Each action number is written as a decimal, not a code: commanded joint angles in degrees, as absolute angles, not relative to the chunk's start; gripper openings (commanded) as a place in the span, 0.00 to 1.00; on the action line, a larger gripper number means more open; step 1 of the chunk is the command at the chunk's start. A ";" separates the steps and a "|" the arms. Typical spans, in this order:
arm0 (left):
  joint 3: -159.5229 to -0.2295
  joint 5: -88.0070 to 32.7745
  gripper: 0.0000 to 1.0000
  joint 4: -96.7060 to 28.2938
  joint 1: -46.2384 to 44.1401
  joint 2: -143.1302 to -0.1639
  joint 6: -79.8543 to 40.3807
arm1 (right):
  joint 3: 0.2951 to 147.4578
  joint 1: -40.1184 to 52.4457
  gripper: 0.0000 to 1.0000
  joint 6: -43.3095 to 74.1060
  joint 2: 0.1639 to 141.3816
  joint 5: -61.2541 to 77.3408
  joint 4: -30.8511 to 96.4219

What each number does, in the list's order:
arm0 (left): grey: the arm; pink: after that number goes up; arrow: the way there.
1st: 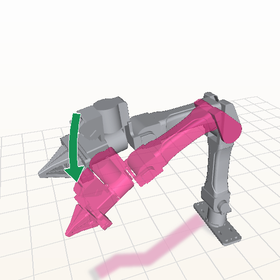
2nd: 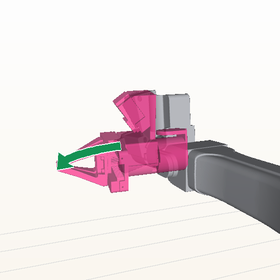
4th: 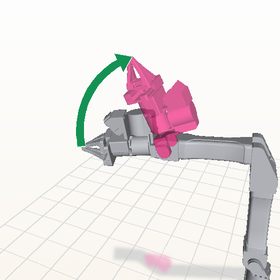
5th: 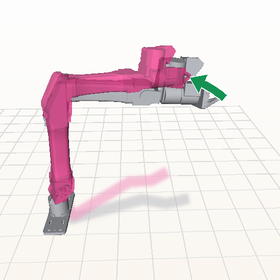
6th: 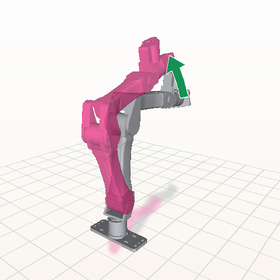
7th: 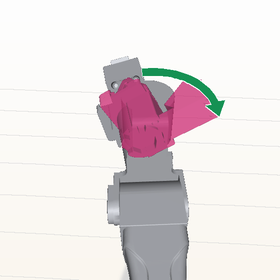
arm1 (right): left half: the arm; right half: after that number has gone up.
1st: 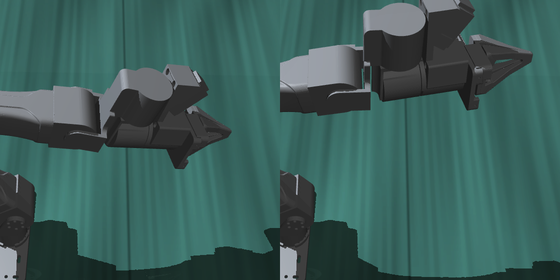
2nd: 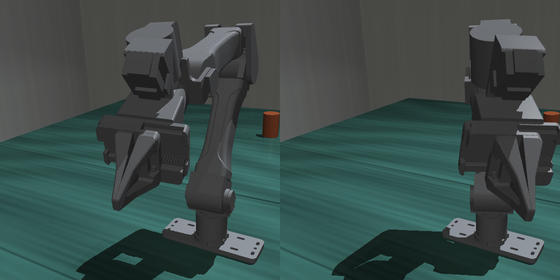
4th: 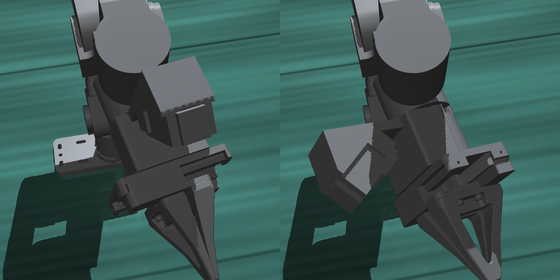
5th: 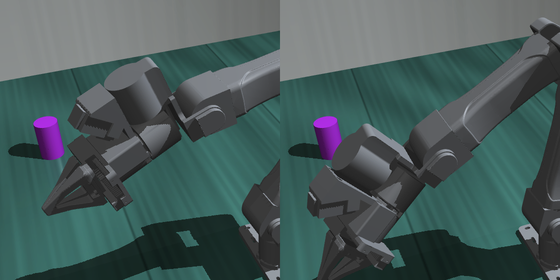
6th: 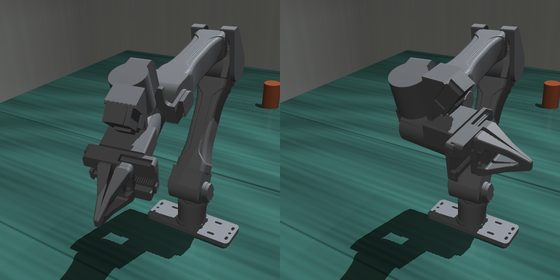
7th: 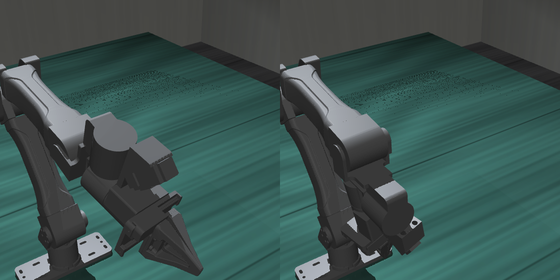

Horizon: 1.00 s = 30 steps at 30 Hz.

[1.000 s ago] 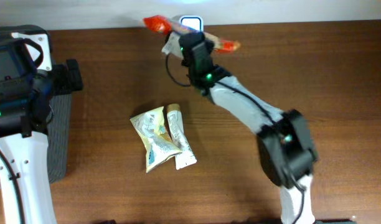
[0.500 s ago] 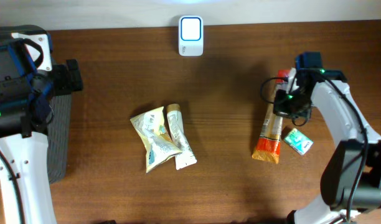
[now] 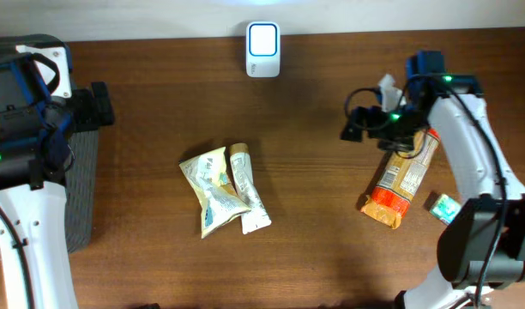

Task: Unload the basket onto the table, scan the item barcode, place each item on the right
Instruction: 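Place the spaghetti package on the right side and release, then grasp the white drink carton with the right gripper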

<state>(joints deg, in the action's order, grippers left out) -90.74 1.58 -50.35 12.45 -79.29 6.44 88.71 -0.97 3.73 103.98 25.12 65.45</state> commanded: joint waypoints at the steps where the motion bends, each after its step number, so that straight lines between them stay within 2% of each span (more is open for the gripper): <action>1: -91.22 1.93 0.99 -50.28 12.53 -79.05 7.01 | 88.95 4.73 0.99 6.28 102.72 25.71 64.47; 10: -91.22 1.93 0.99 -50.28 12.53 -79.05 7.01 | 78.67 28.64 0.92 9.54 110.06 27.70 45.93; 11: -91.22 1.93 0.99 -50.28 12.53 -79.05 7.01 | 78.67 31.40 0.80 10.76 113.38 28.10 44.23; 12: -91.22 1.93 0.99 -50.28 12.53 -79.05 7.01 | 78.67 32.29 0.74 11.49 114.74 28.08 43.57; 16: -91.22 1.93 0.99 -50.28 12.53 -79.05 7.01 | 78.63 33.04 0.72 12.75 116.79 28.08 42.59; 18: -91.22 1.93 0.99 -50.28 12.53 -79.05 7.01 | 77.58 33.71 0.67 13.93 117.82 28.05 42.26; 22: -91.22 1.93 0.99 -50.26 12.53 -79.05 7.01 | 76.93 33.74 0.12 17.08 117.82 27.90 40.88; 23: -91.22 1.93 0.99 -50.26 12.53 -79.05 7.01 | 76.93 33.74 0.11 18.68 117.82 27.90 40.86; 24: -91.22 1.93 0.99 -50.28 12.53 -79.05 7.01 | 76.93 33.74 0.04 18.94 117.82 27.92 40.86; 27: -91.22 1.93 0.99 -50.28 12.53 -79.05 7.01 | 77.54 30.39 0.04 12.43 115.24 36.32 40.71; 30: -91.22 1.93 0.99 -50.26 12.53 -79.05 7.01 | 78.56 21.52 0.04 4.93 104.07 47.57 41.56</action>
<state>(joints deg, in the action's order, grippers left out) -90.74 1.58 -50.35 12.45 -79.29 6.44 77.47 26.98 11.27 114.85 37.54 42.00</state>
